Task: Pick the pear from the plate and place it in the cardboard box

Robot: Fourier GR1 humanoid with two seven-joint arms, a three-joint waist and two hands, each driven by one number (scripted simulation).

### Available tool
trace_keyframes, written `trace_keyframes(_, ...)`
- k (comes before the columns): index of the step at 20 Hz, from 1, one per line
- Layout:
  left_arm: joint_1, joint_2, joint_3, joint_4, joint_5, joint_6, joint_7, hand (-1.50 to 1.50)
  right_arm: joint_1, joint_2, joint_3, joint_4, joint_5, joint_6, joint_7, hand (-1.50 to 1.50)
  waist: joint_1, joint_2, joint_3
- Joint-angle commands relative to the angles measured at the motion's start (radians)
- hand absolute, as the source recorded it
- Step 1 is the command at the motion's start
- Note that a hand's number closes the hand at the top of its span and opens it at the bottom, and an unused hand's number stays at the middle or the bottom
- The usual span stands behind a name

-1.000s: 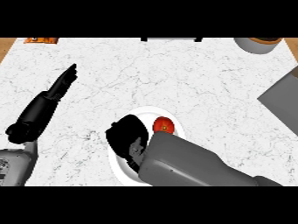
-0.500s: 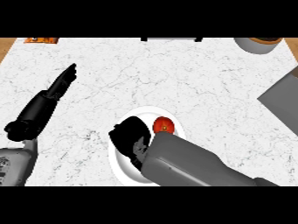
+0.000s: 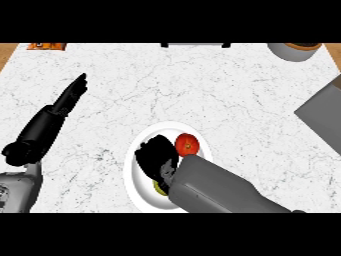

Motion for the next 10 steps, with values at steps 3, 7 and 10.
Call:
trace_keyframes(3, 0.011, -0.025, 0.004, 0.058, -0.037, -0.001, -0.071, 0.0, 0.016, 0.003, -0.019, 0.114, 0.062, -0.033, -0.105, -1.5, 0.0, 0.002, 0.0)
trace_keyframes(7, -0.011, -0.002, 0.047, 0.028, -0.012, -0.029, -0.033, 0.0, 0.041, 0.003, 0.036, 0.077, 0.054, -0.05, -0.121, 1.5, 0.001, 0.001, 0.0)
trace_keyframes(10, -0.023, -0.024, 0.034, 0.002, -0.015, -0.014, -0.005, 0.0, 0.015, 0.003, 0.073, 0.143, 0.085, -0.143, -0.269, 1.5, 0.009, 0.003, 0.0)
